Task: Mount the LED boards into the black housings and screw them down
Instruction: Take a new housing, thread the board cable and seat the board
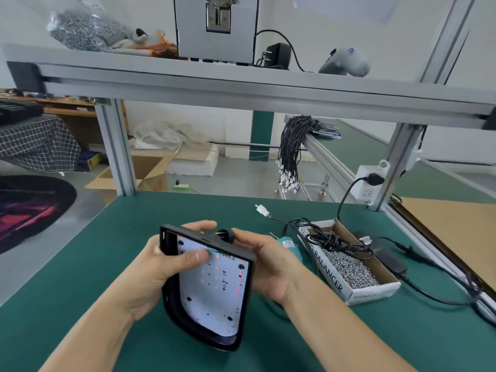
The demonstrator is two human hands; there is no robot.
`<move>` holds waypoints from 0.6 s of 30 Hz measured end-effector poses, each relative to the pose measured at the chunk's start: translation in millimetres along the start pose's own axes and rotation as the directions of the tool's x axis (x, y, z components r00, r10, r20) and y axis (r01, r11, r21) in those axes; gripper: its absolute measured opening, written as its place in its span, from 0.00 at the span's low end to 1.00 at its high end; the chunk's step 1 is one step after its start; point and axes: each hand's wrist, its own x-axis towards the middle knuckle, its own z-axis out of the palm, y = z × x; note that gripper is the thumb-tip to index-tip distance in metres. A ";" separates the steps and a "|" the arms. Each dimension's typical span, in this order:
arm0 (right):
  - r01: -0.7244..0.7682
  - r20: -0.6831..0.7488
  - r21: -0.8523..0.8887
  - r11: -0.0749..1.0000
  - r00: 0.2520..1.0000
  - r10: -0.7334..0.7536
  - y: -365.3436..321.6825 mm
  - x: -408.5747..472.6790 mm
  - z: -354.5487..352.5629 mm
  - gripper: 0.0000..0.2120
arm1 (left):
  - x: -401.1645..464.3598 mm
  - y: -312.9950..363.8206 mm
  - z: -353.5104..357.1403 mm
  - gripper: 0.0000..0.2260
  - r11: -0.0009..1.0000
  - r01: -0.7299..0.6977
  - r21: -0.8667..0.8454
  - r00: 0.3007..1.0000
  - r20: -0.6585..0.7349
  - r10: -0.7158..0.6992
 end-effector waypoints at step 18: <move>0.297 -0.017 -0.087 0.951 0.954 -0.299 -2.5 -3.6 15.2 0.03 | -1.1 13.1 5.3 0.24 0.989 -0.081 -0.125 0.980 0.170 0.102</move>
